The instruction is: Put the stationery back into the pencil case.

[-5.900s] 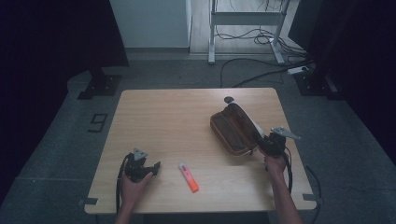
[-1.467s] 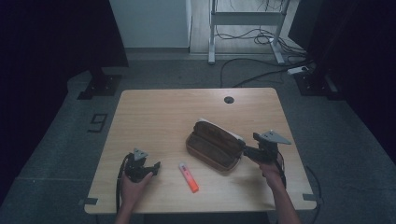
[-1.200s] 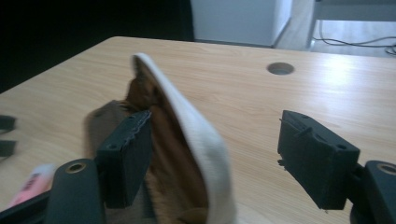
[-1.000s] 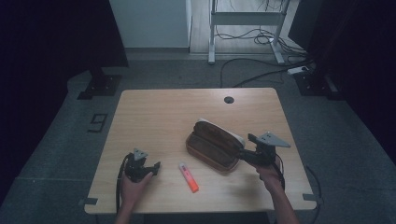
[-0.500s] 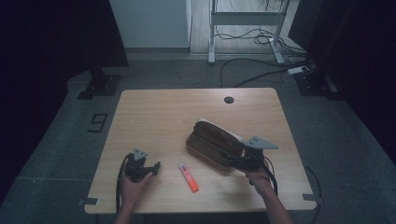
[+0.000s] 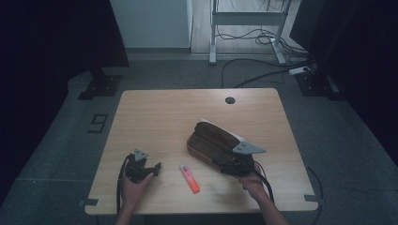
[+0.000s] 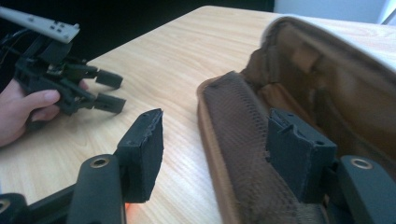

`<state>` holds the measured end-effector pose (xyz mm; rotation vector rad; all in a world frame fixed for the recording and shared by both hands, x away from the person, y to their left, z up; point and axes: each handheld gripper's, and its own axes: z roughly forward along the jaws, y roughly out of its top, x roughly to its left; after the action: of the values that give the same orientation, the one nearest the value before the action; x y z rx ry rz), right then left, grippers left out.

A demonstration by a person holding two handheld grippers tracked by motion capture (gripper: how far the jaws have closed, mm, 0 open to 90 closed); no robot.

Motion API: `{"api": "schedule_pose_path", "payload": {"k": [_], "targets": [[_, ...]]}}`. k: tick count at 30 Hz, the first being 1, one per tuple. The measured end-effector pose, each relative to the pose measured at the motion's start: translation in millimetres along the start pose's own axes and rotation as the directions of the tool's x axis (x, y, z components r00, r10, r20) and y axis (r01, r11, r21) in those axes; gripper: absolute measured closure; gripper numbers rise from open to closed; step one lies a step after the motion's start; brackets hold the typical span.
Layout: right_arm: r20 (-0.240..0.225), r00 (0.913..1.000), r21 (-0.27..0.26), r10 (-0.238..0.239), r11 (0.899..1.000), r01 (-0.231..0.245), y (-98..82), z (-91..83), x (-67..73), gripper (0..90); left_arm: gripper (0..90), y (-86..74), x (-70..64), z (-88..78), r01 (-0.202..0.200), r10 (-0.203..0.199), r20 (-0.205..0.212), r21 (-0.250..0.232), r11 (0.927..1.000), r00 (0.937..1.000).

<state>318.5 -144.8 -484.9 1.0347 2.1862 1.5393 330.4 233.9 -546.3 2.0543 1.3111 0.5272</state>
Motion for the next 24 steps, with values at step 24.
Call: {"api": "schedule_pose_path", "payload": {"k": [24], "targets": [[-0.056, 0.9974, 0.089, -0.046, 0.995, 0.051, -15.4, 32.5, 29.5, 35.0, 22.6, 0.0, 0.0, 0.0, 0.0, 0.0, 0.0, 0.0, 1.0, 1.0]]}}
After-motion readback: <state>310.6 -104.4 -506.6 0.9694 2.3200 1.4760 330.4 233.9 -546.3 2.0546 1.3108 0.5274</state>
